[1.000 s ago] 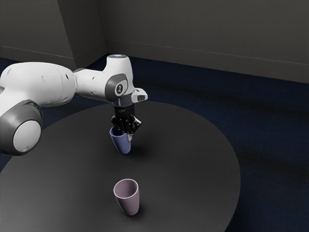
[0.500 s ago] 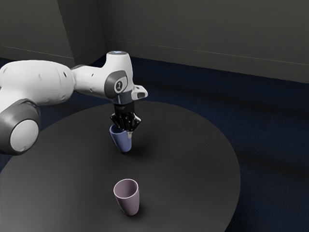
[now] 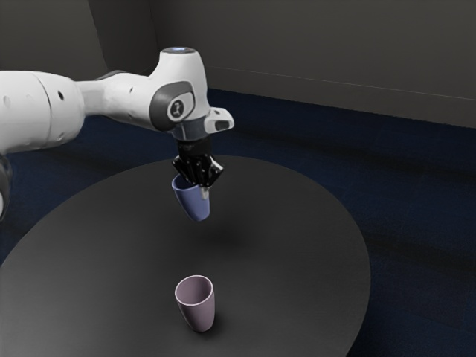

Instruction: Place the left cup onto the right cup

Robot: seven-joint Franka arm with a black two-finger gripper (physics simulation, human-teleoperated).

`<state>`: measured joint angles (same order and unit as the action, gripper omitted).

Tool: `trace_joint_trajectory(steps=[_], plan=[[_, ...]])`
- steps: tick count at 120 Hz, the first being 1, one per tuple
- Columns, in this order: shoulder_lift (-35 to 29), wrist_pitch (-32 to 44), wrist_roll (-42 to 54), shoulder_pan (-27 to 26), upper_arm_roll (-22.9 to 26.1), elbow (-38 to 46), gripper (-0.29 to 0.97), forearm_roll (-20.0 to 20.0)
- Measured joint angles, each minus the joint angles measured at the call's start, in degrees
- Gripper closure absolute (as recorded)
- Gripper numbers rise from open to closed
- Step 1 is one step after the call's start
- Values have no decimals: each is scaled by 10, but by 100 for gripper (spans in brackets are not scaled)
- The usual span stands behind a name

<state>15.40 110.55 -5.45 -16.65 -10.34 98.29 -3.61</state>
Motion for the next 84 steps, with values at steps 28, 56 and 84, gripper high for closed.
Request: trace_joint_trajectory(steps=[28, 56, 84], plan=[[-106, -9, -33, -70, 3, 99, 78, 33], [-154, -25, -73, -115, 25, 155, 78, 45], [-178, -26, -103, -163, 27, 197, 78, 54]])
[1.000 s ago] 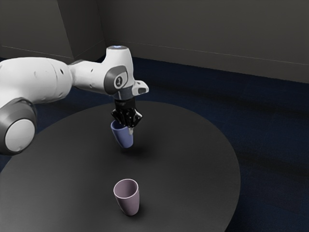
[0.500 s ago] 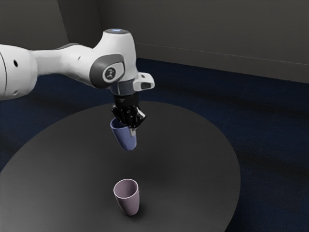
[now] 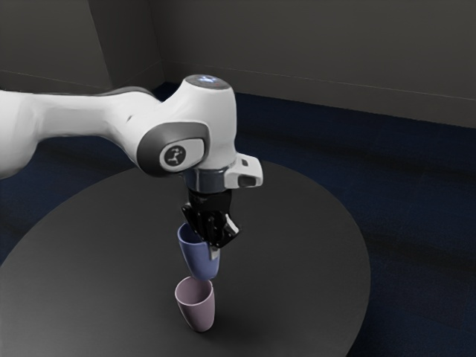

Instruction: Place the left cup onto the right cup

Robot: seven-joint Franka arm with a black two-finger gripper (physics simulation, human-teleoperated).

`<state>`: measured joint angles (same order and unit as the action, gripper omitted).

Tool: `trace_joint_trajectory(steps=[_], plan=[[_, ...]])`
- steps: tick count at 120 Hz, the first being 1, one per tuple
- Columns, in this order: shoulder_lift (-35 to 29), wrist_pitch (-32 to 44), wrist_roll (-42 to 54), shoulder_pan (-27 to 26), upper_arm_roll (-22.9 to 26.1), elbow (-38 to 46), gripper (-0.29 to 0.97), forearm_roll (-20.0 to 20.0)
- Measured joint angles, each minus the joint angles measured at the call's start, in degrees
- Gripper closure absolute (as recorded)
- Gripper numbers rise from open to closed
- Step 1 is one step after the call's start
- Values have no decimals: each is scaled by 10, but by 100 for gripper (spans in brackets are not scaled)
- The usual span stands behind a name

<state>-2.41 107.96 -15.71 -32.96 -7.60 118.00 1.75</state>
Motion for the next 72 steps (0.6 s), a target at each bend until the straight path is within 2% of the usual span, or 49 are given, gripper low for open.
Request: trace_joint_trajectory(steps=[25, 72], plan=[[-28, 2, -22, 64, 4, 31, 78, 1], [-29, 10, -51, 60, 11, 38, 78, 3]])
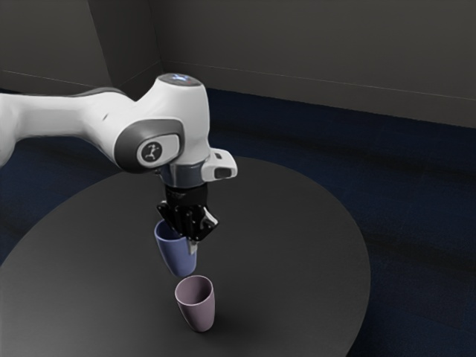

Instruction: Place the left cup onto the right cup

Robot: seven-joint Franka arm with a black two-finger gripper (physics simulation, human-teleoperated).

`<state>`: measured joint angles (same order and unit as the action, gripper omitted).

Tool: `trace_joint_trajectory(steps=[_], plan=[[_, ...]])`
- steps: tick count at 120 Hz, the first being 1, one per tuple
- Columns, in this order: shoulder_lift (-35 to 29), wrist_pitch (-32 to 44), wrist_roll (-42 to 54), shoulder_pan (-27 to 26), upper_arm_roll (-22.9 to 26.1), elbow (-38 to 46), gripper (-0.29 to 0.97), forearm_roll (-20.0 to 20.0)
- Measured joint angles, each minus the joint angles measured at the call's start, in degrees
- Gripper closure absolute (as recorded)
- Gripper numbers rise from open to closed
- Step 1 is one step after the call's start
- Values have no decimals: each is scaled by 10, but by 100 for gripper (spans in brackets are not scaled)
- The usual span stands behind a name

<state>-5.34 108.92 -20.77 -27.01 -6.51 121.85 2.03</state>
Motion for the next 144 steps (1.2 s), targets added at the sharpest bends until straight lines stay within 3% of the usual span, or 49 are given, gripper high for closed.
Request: trace_joint_trajectory(steps=[144], plan=[[-1, 13, -40, 0, 40, 29, 78, -16]])
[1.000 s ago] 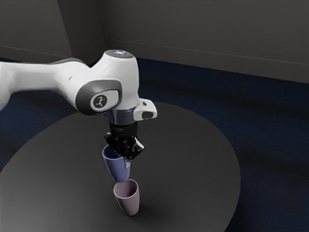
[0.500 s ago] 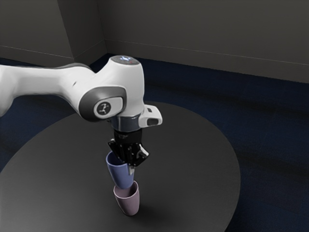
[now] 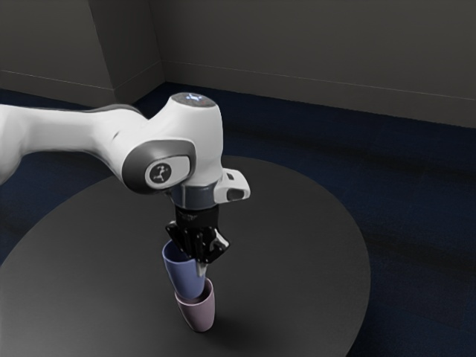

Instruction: Place the left cup onto the right cup

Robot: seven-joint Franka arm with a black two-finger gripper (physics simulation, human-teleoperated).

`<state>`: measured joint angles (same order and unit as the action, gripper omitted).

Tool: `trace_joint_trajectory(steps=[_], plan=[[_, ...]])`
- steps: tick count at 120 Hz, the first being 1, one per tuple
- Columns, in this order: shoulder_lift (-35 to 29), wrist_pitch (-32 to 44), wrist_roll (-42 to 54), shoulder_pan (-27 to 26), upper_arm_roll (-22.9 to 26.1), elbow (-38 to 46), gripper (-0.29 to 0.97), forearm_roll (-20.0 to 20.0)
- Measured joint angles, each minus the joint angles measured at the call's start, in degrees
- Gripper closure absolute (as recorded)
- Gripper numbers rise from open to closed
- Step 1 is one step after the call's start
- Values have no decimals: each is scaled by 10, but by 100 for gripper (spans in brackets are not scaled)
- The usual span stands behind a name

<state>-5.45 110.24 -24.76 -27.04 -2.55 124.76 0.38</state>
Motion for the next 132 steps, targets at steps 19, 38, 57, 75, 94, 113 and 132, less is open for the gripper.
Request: trace_joint_trajectory(steps=[19, 38, 57, 75, 94, 113, 132], plan=[[4, 9, -2, 2, 0, 3, 78, 0], [7, 19, -3, 3, 0, 2, 78, 0], [7, 28, -5, 3, 0, 2, 78, 0], [7, 34, -8, 3, 1, 3, 78, 1], [8, 37, -10, 3, 1, 3, 78, 1], [8, 38, -11, 3, 1, 6, 77, 1], [9, 39, -11, 3, 1, 8, 51, -3]])
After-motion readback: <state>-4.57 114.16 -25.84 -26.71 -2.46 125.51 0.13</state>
